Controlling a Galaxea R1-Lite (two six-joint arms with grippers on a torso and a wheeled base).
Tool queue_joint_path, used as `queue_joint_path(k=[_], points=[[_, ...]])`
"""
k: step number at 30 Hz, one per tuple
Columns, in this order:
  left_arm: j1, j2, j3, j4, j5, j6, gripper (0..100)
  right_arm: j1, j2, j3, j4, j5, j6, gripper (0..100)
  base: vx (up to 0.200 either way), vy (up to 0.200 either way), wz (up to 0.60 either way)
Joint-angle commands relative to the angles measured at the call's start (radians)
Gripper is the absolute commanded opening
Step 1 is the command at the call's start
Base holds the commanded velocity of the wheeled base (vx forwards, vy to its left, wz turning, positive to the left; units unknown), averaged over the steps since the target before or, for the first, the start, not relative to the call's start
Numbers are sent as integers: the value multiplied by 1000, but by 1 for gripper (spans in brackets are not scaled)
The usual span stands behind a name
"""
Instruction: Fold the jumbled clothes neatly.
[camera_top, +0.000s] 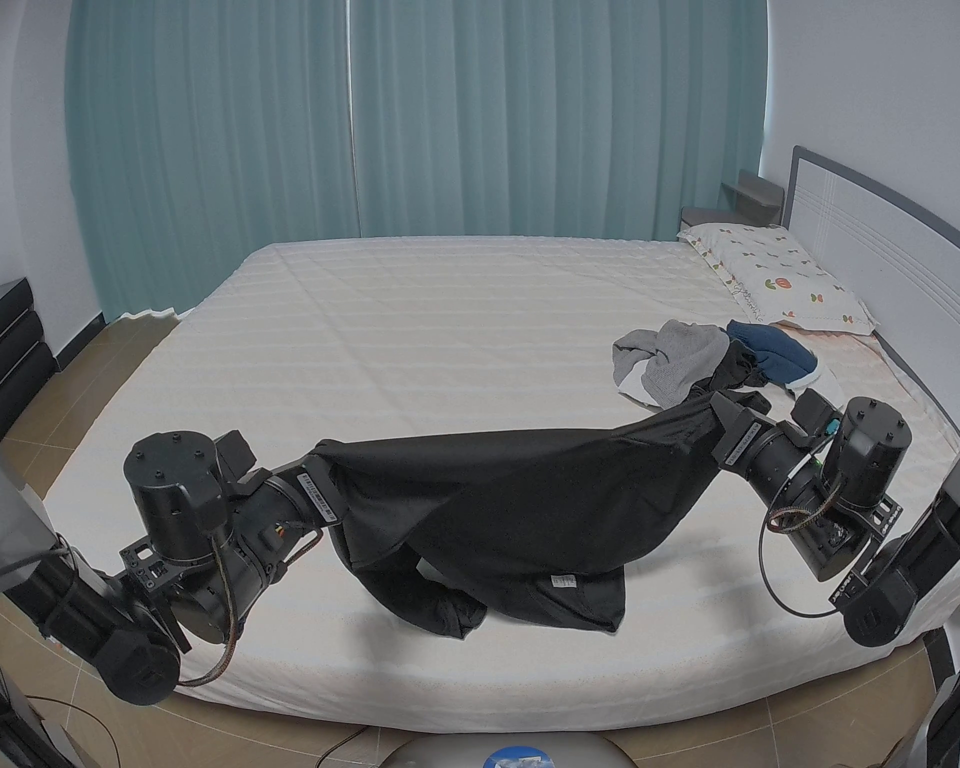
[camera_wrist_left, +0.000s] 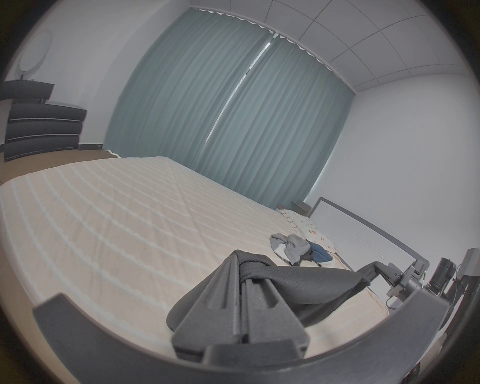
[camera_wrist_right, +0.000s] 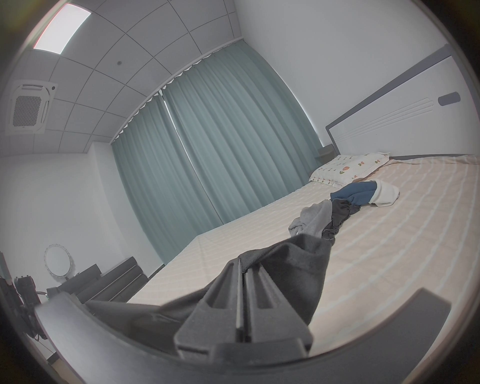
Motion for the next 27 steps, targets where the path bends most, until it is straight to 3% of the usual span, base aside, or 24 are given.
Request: queue_joint_path(k=[1,5,11,15,18,22,27], points=[[-43,-35,6,12,5,27,0,26,-96,74,4,-3,-1,0,-200,0,0],[-56,-66,38,2,24,145,0,81,-186,132,1,-34,-3,0,-200,0,0],[-103,-156,39,18,70,170,0,120,-370,134,41,-75,-46,0,-200,0,0],[-102,-185,18,25,71,210,0,114,-459,88,123,-80,-89,0,0,0,0],[-74,-228,-83,79,73,230,0,100,-542,-59,276,-81,-95,0,0,0,0],[-54,-279,-244,346,73,211,0,48,-539,-231,446,-81,-90,0,0,0,0],[-31,-256,-418,682,71,73,0,-86,-458,-444,595,-78,-90,0,0,0,0]])
